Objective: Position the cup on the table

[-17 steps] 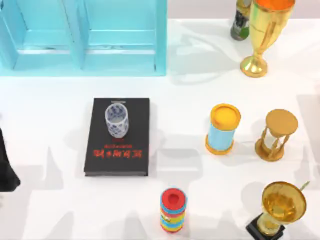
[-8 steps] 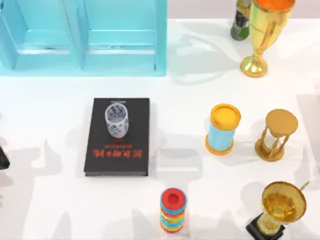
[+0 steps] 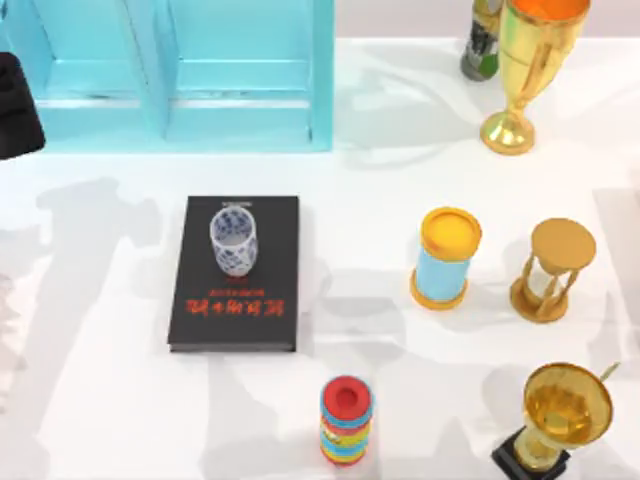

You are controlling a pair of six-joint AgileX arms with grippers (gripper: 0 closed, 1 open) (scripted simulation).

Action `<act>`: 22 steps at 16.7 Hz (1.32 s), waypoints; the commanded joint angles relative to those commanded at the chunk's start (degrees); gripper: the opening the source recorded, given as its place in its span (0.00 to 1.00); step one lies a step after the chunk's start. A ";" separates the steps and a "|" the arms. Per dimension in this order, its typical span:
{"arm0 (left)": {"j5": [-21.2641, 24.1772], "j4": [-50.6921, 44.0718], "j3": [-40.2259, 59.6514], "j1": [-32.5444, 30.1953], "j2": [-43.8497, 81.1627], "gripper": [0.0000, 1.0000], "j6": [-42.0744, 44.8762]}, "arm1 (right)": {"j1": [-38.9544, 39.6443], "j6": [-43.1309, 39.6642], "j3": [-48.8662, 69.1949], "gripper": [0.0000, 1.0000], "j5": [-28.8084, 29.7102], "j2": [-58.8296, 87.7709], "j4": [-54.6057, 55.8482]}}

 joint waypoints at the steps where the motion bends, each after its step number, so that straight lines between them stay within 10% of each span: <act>1: 0.09 -4.09 6.31 -1.47 6.41 1.00 -1.28 | 0.00 0.00 0.00 1.00 0.00 0.00 0.00; 11: 6.04 -38.52 56.34 -18.99 57.45 1.00 -8.30 | 0.00 0.00 0.00 1.00 0.00 0.00 0.00; 22: 7.74 -43.35 62.18 -22.57 64.25 1.00 -8.79 | 0.00 0.00 0.00 1.00 0.00 0.00 0.00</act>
